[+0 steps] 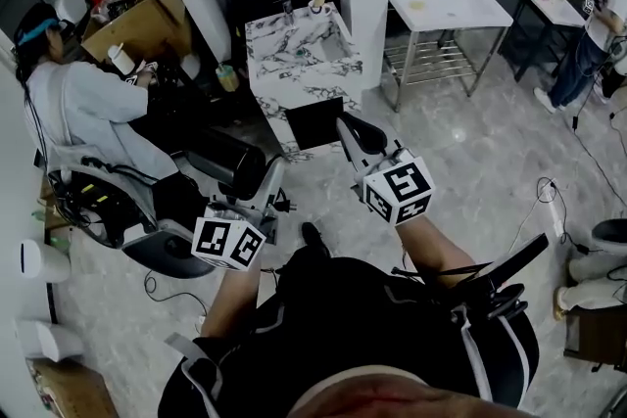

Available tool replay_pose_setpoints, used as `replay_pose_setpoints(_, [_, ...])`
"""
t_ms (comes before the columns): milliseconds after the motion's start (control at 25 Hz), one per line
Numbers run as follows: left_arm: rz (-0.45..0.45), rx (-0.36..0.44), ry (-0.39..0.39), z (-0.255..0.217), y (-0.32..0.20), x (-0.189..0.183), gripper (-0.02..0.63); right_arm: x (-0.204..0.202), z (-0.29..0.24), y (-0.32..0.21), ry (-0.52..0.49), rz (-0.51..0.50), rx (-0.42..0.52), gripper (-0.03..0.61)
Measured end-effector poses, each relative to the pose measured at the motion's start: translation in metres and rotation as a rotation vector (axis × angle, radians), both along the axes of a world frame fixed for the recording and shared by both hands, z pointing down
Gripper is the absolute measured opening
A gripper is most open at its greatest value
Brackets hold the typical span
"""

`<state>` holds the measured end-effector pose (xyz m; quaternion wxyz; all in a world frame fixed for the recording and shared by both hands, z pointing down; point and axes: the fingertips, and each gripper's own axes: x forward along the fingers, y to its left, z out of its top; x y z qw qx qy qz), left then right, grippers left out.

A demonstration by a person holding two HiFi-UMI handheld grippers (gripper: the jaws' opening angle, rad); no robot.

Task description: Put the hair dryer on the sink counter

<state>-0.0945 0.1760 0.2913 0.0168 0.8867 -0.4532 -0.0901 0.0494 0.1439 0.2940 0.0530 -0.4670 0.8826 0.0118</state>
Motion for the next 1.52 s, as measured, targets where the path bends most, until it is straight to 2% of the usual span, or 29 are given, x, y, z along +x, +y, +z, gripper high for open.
replay_pose_setpoints(480, [0.088,-0.022,0.050,0.015,-0.120,0.020,0.354,0.020,0.007,-0.101,0.055,0.080,-0.020,0.029])
replay_pose_setpoints(880, [0.089,-0.035,0.061,0.020,-0.213,0.011,0.354,0.012,0.012,-0.196,0.063,0.091,-0.043,0.029])
replay_pose_setpoints(1160, [0.096,-0.060,0.058,0.019,-0.260,0.005,0.354,0.011,0.006,-0.240,0.058,0.109,-0.053,0.029])
replay_pose_setpoints(1520, [0.130,-0.043,0.043,0.019,-0.305,-0.009,0.354,-0.005,0.013,-0.288,0.072,0.150,-0.083,0.029])
